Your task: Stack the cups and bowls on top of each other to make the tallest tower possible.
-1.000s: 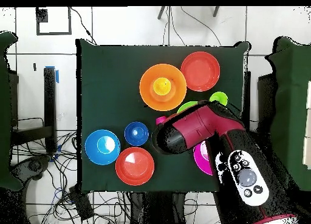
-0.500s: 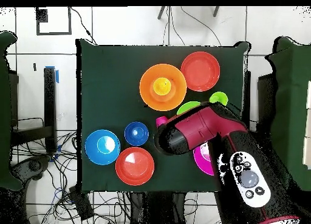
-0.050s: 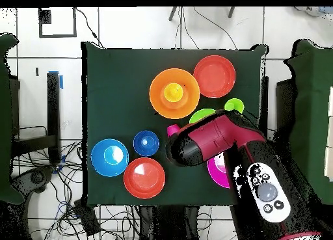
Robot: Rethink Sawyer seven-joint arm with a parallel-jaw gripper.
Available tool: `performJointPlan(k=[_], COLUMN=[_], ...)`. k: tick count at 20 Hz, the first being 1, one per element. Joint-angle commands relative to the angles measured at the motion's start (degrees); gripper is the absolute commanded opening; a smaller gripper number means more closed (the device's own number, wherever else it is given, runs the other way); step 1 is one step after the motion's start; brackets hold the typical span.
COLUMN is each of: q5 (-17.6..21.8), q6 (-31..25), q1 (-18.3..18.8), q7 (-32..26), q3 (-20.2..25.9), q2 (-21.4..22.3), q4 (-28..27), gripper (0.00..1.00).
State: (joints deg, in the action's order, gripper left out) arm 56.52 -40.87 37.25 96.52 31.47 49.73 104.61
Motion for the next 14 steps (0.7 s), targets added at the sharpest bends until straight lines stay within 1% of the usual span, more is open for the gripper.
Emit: performJointPlan(k=[1,4,8,12,14], q5=[6.6,7.4,7.3,5.8,3.5], q6=[5.1,5.7,6.1,4.7,1.9], q1=[-0.9,-0.9,0.3,1.1,1.8], q7=[-1.0,-1.5,-3.3,-4.8,-6.2], q3=[-2.4,-2.8,-2.6,-2.5,-2.3], q2=[-4.5,-5.9,-8.3,-9.1,-9.9], q4=[-2.5,-3.6,-4.6,-4.5,-5.0], gripper=[1.00,1.00,1.00,1.00,1.00])
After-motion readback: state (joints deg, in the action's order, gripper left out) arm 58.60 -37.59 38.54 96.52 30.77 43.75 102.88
